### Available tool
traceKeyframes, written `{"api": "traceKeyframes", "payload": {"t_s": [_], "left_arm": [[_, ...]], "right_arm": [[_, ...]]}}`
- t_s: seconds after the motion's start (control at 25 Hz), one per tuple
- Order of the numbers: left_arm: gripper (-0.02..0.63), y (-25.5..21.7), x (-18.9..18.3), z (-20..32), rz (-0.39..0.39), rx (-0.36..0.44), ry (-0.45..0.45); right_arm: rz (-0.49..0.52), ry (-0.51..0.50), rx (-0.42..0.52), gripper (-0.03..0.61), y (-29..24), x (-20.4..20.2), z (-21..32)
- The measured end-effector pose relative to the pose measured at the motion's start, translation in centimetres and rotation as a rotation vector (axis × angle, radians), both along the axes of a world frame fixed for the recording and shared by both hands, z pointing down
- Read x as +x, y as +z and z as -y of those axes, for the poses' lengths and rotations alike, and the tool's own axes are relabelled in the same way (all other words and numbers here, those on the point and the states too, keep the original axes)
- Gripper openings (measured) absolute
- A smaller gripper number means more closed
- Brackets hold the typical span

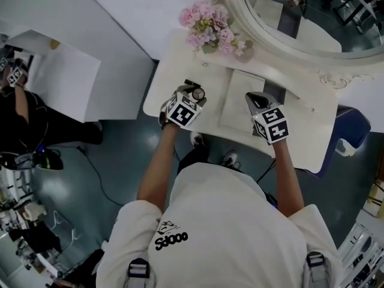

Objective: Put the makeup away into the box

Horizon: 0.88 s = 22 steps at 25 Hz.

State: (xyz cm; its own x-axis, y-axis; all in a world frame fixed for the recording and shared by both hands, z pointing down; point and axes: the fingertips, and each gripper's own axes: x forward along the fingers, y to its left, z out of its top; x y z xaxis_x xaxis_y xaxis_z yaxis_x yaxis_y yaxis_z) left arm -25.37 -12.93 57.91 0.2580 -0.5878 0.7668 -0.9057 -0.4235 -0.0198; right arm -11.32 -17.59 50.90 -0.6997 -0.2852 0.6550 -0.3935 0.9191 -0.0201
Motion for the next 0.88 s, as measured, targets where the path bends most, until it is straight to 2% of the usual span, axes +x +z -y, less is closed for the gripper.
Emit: {"api": "traceKeyframes", "payload": {"t_s": [0.16, 0.36, 0.52, 0.68, 0.88], "left_arm": [[0.239, -4.3, 3.9, 2.4, -0.009, 0.089, 0.056], [0.239, -7.0, 11.1, 5.0, 0.006, 0.152, 0.198], [0.239, -6.7, 17.4, 6.4, 0.043, 0.167, 0.344], [0.239, -6.0, 23.2, 7.5, 0.055, 0.179, 0.443], [0.239, -2.5, 28.8, 8.6, 0.126, 0.12, 0.592]], "right_arm": [[0.053, 0.061, 0.057, 0.002, -2.0, 3.6, 0.4], [0.136, 0.153, 0.088, 0.002, -2.7, 9.3, 0.5], [0.188, 0.272, 0.046, 0.002, -1.5, 14.0, 0.0], [0.179, 0.319, 0.044, 0.002, -0.2, 17.7, -1.0], [0.166, 0.367, 0.032, 0.002, 0.5, 21.2, -2.3]]}}
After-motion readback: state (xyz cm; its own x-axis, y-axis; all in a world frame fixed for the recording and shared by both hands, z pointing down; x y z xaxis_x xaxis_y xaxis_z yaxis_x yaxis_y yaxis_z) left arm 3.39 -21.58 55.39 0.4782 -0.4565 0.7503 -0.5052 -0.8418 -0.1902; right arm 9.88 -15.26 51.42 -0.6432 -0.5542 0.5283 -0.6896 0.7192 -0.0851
